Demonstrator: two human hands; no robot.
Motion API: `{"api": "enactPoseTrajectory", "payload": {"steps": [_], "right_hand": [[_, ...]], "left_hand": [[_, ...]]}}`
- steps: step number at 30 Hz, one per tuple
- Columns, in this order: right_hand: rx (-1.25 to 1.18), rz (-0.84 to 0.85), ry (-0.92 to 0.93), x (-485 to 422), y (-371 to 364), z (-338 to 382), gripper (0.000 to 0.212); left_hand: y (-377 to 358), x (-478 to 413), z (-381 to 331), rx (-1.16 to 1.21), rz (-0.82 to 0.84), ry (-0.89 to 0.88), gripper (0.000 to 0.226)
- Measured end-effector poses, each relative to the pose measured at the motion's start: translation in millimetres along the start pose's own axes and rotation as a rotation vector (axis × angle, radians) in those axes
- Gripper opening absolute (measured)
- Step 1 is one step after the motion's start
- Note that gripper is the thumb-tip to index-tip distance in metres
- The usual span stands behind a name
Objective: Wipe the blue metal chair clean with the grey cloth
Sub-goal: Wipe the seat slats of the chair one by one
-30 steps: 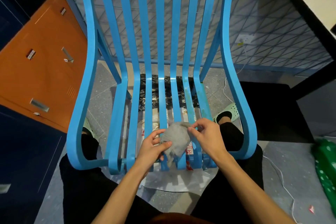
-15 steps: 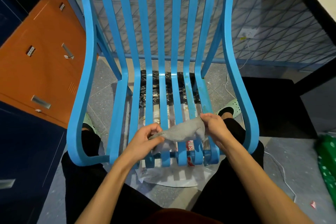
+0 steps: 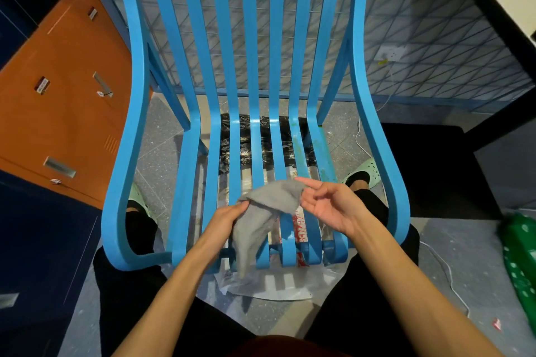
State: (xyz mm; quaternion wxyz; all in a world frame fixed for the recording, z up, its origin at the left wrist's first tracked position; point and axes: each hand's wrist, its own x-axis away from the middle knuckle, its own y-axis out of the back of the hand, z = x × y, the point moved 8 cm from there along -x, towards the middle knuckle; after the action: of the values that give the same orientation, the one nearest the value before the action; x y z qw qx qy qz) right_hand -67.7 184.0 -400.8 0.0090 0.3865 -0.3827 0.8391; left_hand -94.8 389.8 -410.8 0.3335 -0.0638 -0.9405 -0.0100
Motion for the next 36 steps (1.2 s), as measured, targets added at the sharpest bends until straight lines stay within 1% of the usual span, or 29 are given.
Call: {"api": "enactPoseTrajectory", "payload": {"steps": [3, 4, 5, 6, 8, 9, 11, 13, 15, 16, 17, 20, 22, 23, 25, 27, 28, 29, 30, 31, 32, 33, 34, 35, 36], "right_hand": [[-0.083, 0.133, 0.073, 6, -17, 12, 0.075], [-0.054, 0.17, 0.109, 7, -24, 14, 0.075], [0.033, 0.193, 0.139, 6, -30, 14, 0.075], [0.17, 0.193, 0.157, 5, -32, 10, 0.073], [0.517, 0.204, 0.156, 4, -36, -6, 0.07], [0.664, 0.245, 0.13, 3, -38, -20, 0.068], [0.834, 0.322, 0.052, 1, -40, -48, 0.061], [0.943, 0.326, 0.028, 0, -40, -66, 0.047], [1.038, 0.291, 0.07, -2, -39, -70, 0.025], [1.069, 0.268, 0.094, -2, -39, -70, 0.018], [1.086, 0.237, 0.109, -2, -38, -68, 0.015], [1.154, 0.13, 0.166, 1, -31, -53, 0.018], [1.245, 0.052, 0.25, 9, -27, -32, 0.009], [1.268, 0.005, 0.299, 14, -25, -18, 0.012], [1.275, -0.143, 0.422, 27, -17, 13, 0.026], [1.312, -0.308, 0.622, 35, -5, 43, 0.038], [1.361, -0.345, 0.69, 35, 2, 49, 0.043], [1.425, -0.343, 0.686, 29, 8, 46, 0.045], [1.497, -0.305, 0.61, 18, 17, 34, 0.042], [1.593, -0.25, 0.466, 5, 29, 12, 0.037], [1.7, -0.203, 0.299, -5, 42, -15, 0.04], [1.794, -0.18, 0.173, -10, 55, -41, 0.052], [1.88, -0.188, 0.124, -11, 63, -58, 0.062], [1.916, -0.218, 0.155, -9, 66, -68, 0.066], [1.905, -0.257, 0.213, -6, 67, -70, 0.064]], "left_hand": [[-7, 6, 1, 0.212, 0.063, 0.07, 0.026], [-8, 7, -2, 0.255, 0.07, 0.064, 0.025], [-8, 8, -6, 0.265, 0.078, 0.044, 0.025], [-9, 9, -10, 0.247, 0.087, 0.019, 0.026], [-8, 12, -21, 0.102, 0.113, -0.045, 0.026], [-6, 14, -25, -0.001, 0.127, -0.073, 0.022], [-5, 17, -31, -0.158, 0.186, -0.108, 0.017], [-5, 22, -36, -0.259, 0.263, -0.127, 0.018], [-3, 25, -37, -0.315, 0.288, -0.121, 0.016], [0, 26, -37, -0.315, 0.269, -0.112, 0.014], [6, 25, -36, -0.318, 0.231, -0.113, 0.01], [32, 17, -34, -0.377, 0.018, -0.186, 0.004], [44, 11, -31, -0.352, -0.096, -0.218, 0.009], [44, 8, -29, -0.334, -0.122, -0.229, 0.013], [36, 1, -22, -0.329, -0.136, -0.239, 0.015], [22, -8, -15, -0.355, -0.125, -0.236, 0.015], [12, -13, -12, -0.377, -0.111, -0.242, 0.017], [1, -18, -11, -0.408, -0.094, -0.253, 0.02], [-10, -23, -9, -0.447, -0.072, -0.269, 0.024], [-22, -28, -6, -0.496, -0.047, -0.288, 0.028], [-33, -33, -4, -0.556, -0.029, -0.307, 0.033], [-41, -39, -3, -0.618, -0.022, -0.331, 0.038], [-48, -45, -1, -0.679, -0.022, -0.355, 0.041], [-53, -50, 1, -0.734, -0.023, -0.379, 0.044], [-56, -55, 3, -0.778, -0.022, -0.398, 0.046]]}}
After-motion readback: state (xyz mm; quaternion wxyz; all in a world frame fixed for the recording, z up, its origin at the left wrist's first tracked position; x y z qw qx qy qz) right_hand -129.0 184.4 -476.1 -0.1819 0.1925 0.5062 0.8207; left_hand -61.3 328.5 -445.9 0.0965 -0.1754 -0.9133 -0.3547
